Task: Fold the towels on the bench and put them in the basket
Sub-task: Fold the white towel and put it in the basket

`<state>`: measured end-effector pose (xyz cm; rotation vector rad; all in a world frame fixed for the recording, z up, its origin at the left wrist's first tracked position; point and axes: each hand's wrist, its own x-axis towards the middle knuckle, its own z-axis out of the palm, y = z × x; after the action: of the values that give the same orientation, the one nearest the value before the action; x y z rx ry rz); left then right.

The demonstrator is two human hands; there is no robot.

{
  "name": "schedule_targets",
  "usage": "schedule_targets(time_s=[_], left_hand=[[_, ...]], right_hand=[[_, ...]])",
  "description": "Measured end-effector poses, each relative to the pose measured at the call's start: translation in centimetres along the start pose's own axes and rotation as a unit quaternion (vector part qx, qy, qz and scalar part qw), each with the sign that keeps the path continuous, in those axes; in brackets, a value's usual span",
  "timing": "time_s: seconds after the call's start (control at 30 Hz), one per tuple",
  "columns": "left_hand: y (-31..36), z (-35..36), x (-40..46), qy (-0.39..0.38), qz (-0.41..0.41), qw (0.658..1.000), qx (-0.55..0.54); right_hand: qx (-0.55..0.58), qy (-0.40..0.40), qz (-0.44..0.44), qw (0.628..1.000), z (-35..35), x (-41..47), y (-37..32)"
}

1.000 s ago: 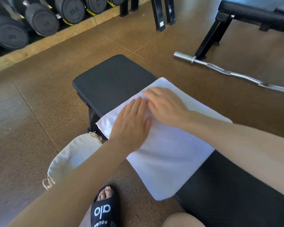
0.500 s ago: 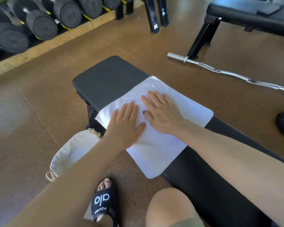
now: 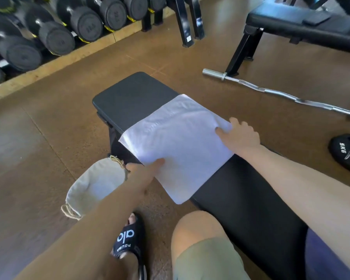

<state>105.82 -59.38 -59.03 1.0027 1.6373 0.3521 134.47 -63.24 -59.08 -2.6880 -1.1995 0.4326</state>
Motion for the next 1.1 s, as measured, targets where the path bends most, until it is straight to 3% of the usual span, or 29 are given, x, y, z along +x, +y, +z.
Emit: schedule_targets(time_s=[0.1, 0.2, 0.3, 0.47, 0.67, 0.8, 0.87, 1.0, 1.1], left_hand=[[-1.0, 0.4, -2.0, -0.153, -0.095, 0.983, -0.045], [-1.5, 1.2, -3.2, -0.206, -0.101, 0.97, -0.079], [-1.7, 1.6, -3.9, -0.188, -0.075, 0.972, -0.122], [-1.8, 1.2, -5.0, -0.129, -0.007, 0.988, -0.088], [-1.6, 0.7, -5.6, -0.054, 0.045, 0.993, -0.097], [-0.8, 0.2, -6.7, -0.045, 0.101, 0.994, -0.018], [-0.4, 0.2, -7.0, -0.063, 0.109, 0.992, 0.006], [0.3, 0.4, -6.9, -0.093, 0.078, 0.992, -0.033], [0.9, 0.2, -6.7, -0.115, 0.019, 0.987, -0.11]], right_hand=[[0.069, -0.041, 0.046, 0.996, -1.4, -0.9, 1.1], [0.077, -0.015, 0.043, 0.996, -2.7, -1.8, 1.6], [0.101, -0.01, 0.04, 0.994, -3.8, -2.1, 1.5], [0.133, 0.008, 0.041, 0.99, -4.3, -2.6, 1.1], [0.246, -0.007, 0.093, 0.965, -4.8, -3.0, -0.7], [0.306, -0.053, 0.131, 0.942, -5.4, -3.5, -1.9], [0.32, -0.048, 0.091, 0.942, -5.8, -4.4, -3.1], [0.315, 0.001, -0.103, 0.944, -5.7, -8.6, -6.8], [0.246, -0.044, -0.236, 0.939, -3.4, -12.6, -8.9]])
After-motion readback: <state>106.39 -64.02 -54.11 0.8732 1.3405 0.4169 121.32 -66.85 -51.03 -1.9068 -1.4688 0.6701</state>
